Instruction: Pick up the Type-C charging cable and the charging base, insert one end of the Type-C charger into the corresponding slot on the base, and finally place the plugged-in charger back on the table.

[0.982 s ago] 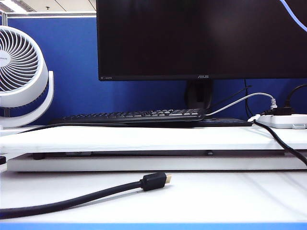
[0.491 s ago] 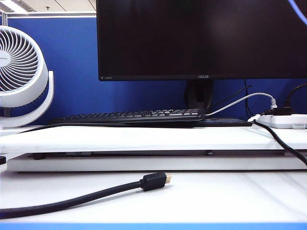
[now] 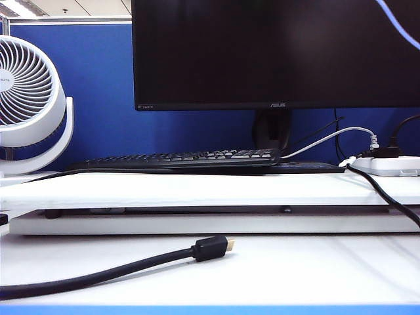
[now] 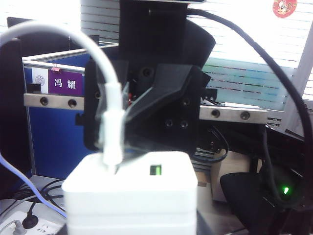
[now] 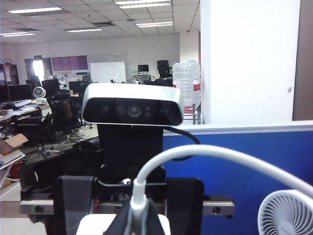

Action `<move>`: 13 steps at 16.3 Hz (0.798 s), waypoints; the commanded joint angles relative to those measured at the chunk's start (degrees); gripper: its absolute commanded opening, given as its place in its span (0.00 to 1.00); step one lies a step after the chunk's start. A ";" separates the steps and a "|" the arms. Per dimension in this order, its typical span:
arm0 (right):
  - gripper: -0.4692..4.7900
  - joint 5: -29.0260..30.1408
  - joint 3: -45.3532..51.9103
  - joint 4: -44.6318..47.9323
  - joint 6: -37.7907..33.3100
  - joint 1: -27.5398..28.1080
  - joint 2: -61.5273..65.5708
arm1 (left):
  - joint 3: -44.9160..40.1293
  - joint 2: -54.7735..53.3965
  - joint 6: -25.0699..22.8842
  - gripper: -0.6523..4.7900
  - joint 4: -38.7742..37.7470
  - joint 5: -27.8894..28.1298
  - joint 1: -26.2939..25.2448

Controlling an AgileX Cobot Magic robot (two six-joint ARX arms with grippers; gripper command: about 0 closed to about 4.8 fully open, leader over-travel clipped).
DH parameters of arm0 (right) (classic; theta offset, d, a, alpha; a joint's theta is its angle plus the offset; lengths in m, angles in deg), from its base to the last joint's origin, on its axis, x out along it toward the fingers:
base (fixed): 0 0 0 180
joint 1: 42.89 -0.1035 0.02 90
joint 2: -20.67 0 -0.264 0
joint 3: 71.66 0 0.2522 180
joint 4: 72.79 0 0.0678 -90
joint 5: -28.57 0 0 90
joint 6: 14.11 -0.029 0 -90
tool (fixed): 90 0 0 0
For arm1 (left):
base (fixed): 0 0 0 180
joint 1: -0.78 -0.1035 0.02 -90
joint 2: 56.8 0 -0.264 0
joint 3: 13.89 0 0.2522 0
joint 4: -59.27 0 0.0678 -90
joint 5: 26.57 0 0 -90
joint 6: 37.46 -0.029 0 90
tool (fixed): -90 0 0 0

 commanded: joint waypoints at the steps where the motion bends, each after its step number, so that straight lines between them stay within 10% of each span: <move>1: 0.09 2.29 0.26 -5.31 0.37 -0.17 0.24 | 0.74 0.68 -0.02 0.11 5.66 -0.98 0.02; 9: 0.09 3.10 0.26 -7.34 1.60 -0.15 -0.17 | 0.74 0.70 -0.07 0.11 6.14 -0.15 0.00; 11: 0.32 1.60 0.24 -7.30 1.42 -0.15 -1.09 | 0.74 0.68 -0.09 0.11 6.10 -0.33 0.00; 13: 0.32 0.76 0.22 -6.86 1.42 -0.15 -1.57 | 0.74 0.68 -0.24 0.11 6.08 -0.33 0.00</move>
